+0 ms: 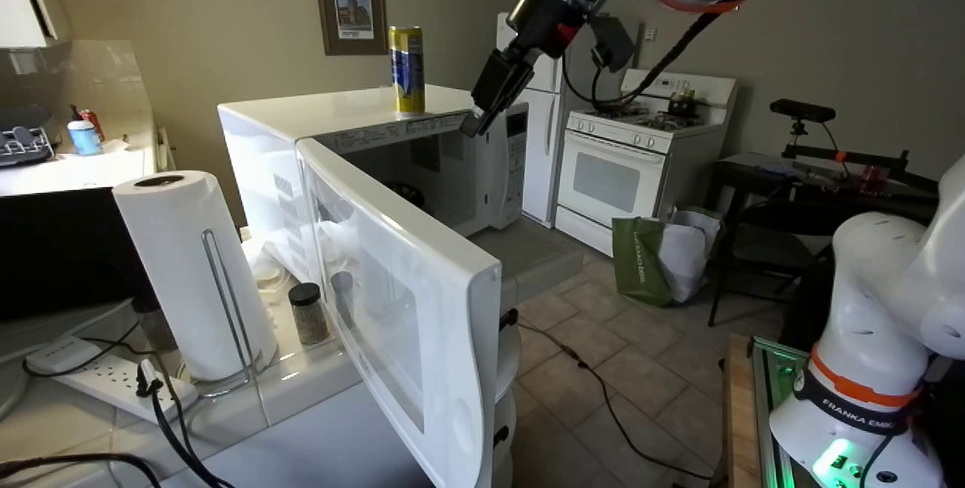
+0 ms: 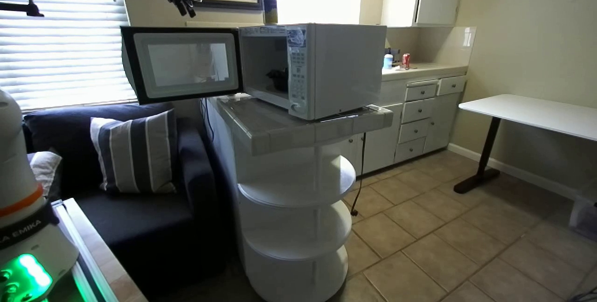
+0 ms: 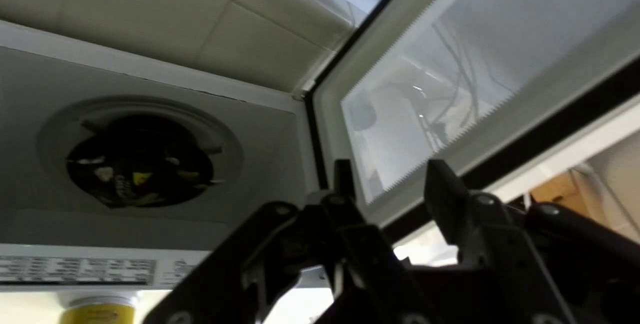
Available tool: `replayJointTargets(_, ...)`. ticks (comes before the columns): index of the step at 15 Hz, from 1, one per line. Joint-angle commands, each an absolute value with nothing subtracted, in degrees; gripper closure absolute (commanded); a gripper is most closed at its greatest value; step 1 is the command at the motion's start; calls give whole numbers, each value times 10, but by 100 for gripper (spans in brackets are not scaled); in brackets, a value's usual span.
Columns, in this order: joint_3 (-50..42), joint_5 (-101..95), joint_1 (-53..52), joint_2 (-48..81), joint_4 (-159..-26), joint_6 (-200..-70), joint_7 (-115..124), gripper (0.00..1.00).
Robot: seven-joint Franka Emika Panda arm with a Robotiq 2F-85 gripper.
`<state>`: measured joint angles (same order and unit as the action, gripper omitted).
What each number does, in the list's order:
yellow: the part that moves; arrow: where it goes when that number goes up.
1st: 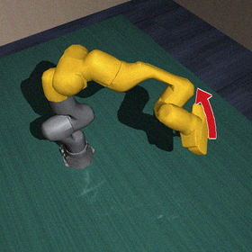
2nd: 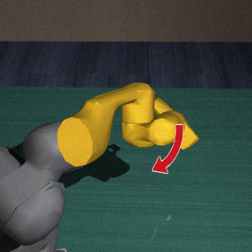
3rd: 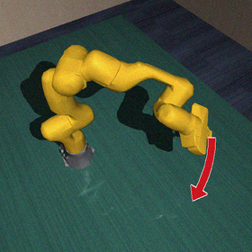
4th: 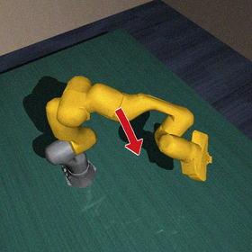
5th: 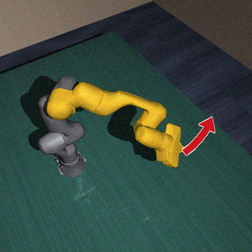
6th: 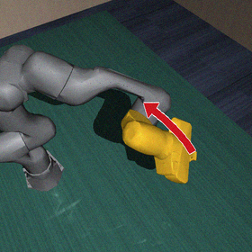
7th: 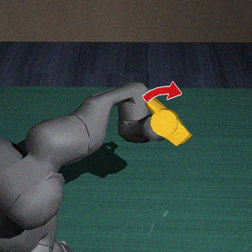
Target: Place the object in the microwave and then close the microwave door
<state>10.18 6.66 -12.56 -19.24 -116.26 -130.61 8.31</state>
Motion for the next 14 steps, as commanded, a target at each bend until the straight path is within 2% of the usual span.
replayJointTargets(1,104,153,-164,-163,-1133,-1343,19,89)
replayJointTargets(3,105,205,-191,-147,-1119,-1361,-28,99)
replayJointTargets(9,119,356,-243,-64,-1076,-1343,-178,100)
replayJointTargets(14,151,351,-228,-10,-1056,-1346,-206,100)
